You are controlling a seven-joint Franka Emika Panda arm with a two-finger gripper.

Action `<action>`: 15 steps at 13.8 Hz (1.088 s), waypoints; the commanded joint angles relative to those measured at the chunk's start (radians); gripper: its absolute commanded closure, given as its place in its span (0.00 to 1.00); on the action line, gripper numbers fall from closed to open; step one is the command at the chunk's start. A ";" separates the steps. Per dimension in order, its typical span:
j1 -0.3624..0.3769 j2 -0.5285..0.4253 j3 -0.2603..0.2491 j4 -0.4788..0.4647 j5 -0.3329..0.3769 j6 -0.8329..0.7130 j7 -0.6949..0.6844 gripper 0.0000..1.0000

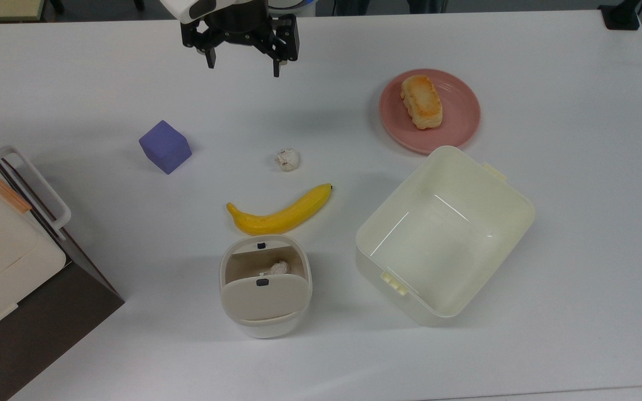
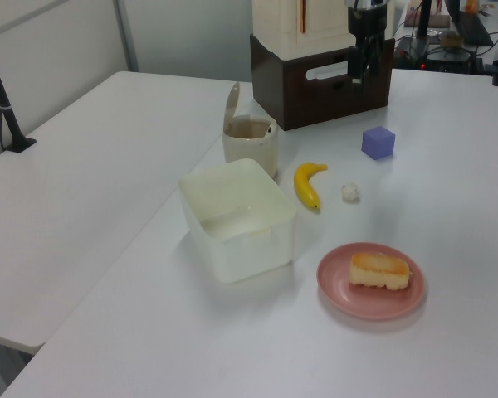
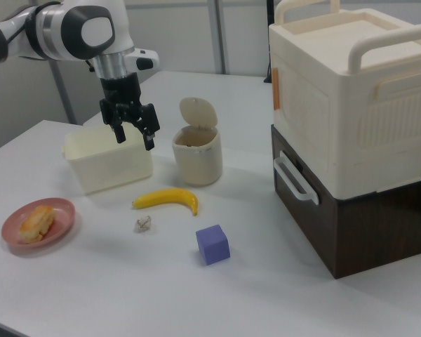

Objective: Put the bread on the table

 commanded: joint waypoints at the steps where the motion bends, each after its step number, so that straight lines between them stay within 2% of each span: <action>1: -0.008 0.005 0.007 0.022 0.020 -0.021 -0.022 0.00; 4: 0.004 0.005 0.007 0.018 0.020 -0.022 -0.021 0.00; 7: 0.060 0.007 0.008 0.012 0.024 -0.022 -0.013 0.00; 11: 0.162 0.020 0.007 -0.001 0.024 -0.018 -0.006 0.00; 15: 0.324 0.054 0.007 -0.039 0.029 0.089 0.138 0.00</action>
